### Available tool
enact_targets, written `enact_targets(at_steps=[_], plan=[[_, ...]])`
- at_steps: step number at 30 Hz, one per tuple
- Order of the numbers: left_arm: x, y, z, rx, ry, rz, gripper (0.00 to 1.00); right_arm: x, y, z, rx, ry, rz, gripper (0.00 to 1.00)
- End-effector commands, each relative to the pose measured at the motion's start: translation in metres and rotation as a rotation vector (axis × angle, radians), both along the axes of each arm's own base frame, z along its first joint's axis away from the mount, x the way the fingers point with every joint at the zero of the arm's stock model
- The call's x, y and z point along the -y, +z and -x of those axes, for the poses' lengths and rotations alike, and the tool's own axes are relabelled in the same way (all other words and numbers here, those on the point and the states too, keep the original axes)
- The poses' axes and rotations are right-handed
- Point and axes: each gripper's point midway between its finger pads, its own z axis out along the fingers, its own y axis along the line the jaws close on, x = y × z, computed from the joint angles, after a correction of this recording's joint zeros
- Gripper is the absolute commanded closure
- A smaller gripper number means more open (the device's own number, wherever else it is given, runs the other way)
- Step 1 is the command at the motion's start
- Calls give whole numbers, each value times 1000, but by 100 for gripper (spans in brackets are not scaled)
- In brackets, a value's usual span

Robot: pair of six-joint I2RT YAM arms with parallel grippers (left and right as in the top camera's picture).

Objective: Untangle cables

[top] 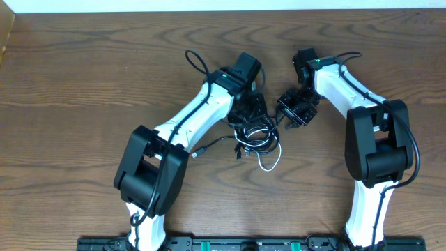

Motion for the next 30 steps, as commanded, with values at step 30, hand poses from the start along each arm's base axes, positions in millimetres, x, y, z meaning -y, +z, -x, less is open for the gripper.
enact_targets(at_steps=[30], plan=[[11,-16,13,-340,608,-54,64,-1,3,3,-23,-24,18,50]])
